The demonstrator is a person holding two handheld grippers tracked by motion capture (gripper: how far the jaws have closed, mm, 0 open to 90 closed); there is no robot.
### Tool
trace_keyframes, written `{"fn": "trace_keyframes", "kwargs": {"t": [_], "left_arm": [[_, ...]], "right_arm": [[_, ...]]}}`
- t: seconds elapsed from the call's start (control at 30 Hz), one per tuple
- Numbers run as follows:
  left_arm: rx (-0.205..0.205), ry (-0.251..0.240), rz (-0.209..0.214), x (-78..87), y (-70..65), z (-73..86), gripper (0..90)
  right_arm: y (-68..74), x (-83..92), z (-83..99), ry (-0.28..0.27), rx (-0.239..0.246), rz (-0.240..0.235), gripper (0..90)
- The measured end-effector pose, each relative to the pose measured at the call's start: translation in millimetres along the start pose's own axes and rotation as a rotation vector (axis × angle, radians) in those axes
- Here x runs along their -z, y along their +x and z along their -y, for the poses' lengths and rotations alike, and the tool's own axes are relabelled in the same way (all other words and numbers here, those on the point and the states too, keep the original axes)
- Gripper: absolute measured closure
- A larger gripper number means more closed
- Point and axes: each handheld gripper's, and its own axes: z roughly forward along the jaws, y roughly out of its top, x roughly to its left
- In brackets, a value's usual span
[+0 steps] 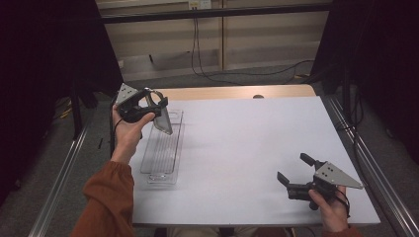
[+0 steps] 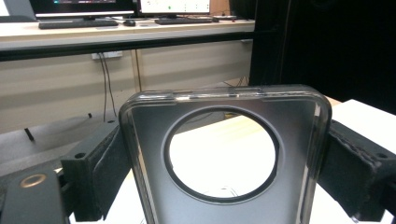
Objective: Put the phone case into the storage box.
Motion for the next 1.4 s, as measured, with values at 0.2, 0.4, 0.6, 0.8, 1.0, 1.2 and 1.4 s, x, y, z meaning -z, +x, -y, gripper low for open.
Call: {"fn": "trace_keyframes", "kwargs": {"t": [0.2, 0.4, 0.6, 0.8, 1.0, 1.2, 1.4], "left_arm": [[-0.045, 0.025, -0.011, -14.6, -4.6, 3.8, 11.2], [-0.061, 0.037, -0.028, -29.7, -8.7, 7.7, 11.2], [-0.053, 0.055, -0.062, -39.3, -3.6, 13.1, 11.1], [-0.035, 0.053, -0.079, -44.3, 5.4, 18.1, 11.0], [-0.006, 0.058, -0.101, -50.4, 10.0, 22.6, 11.0], [-0.015, 0.065, -0.103, -58.7, 12.0, 26.1, 10.8], [-0.027, 0.074, -0.097, -67.0, 10.7, 24.3, 10.4]], "right_arm": [[0.2, 0.0, 0.0, 0.000, -0.004, -0.004, 0.0], [0.3, 0.2, 0.2, 0.011, -0.003, -0.011, 0.0], [1.4, -0.9, 0.5, 0.011, -0.004, -0.012, 0.0], [-0.4, -0.1, 0.3, 0.006, -0.002, -0.007, 0.0], [-0.4, -1.1, 0.4, 0.005, -0.006, -0.006, 0.0], [-0.5, -0.8, 0.6, 0.007, 0.002, -0.014, 0.0], [-0.9, -0.5, 0.5, 0.008, 0.002, -0.013, 0.0]]}}
